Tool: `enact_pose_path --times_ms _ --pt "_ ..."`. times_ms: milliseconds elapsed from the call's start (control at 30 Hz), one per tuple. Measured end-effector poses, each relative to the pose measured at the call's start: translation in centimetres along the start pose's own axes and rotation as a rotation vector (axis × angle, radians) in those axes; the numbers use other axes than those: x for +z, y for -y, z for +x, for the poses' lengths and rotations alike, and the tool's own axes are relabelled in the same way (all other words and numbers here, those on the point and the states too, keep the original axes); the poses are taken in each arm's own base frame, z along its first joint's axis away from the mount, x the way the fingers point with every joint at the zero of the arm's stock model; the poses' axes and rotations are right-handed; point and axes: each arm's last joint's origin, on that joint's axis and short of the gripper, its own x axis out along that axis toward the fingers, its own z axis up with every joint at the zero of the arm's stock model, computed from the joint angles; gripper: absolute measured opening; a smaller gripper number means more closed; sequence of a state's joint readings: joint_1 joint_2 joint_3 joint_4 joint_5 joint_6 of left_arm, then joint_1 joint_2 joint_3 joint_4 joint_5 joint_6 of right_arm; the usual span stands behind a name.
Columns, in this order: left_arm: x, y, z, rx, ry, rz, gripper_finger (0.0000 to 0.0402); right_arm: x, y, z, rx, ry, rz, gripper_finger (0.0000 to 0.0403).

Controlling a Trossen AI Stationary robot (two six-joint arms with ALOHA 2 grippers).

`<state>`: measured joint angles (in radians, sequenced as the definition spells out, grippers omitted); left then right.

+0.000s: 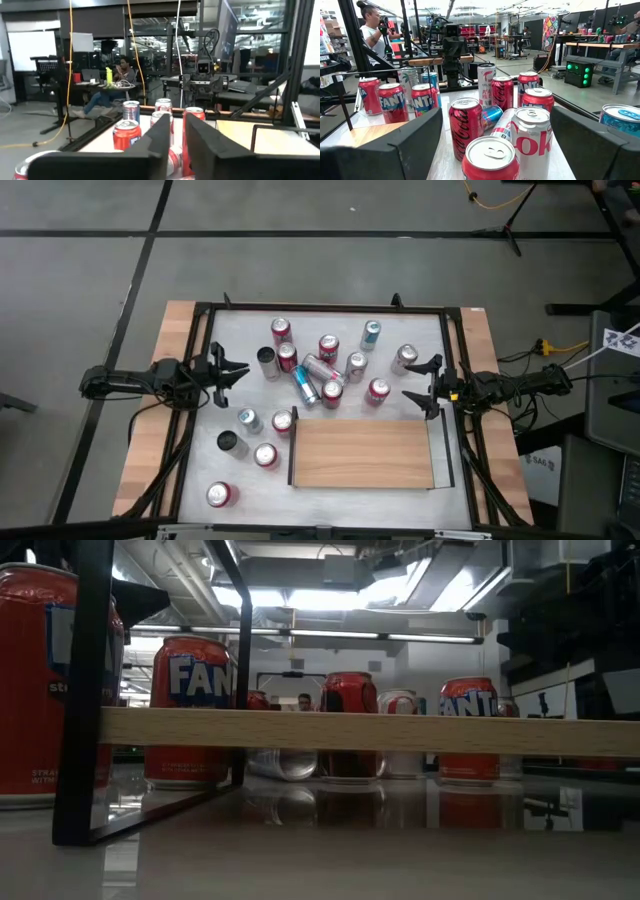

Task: Place canned beverage on shelf
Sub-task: Put the top black soda can on the shelf

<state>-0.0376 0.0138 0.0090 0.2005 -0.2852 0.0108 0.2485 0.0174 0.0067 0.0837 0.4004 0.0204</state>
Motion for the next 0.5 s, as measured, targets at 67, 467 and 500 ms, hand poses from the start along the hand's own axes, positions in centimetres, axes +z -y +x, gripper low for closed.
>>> enact_pose_path --times_ms 67,467,500 --pt "0.06 -0.09 0.0 0.031 0.006 -0.034 0.0096 0.0 0.0 0.0 0.0 0.0 0.0 0.0358" --pt "0.32 -0.47 -0.04 0.162 0.041 -0.141 0.0259 -0.04 0.0 0.0 0.0 -0.004 -0.002 0.0358" --pt "0.33 -0.51 -0.05 0.174 0.043 -0.151 0.0267 -0.04 0.0 0.0 0.0 -0.004 -0.002 0.0358"
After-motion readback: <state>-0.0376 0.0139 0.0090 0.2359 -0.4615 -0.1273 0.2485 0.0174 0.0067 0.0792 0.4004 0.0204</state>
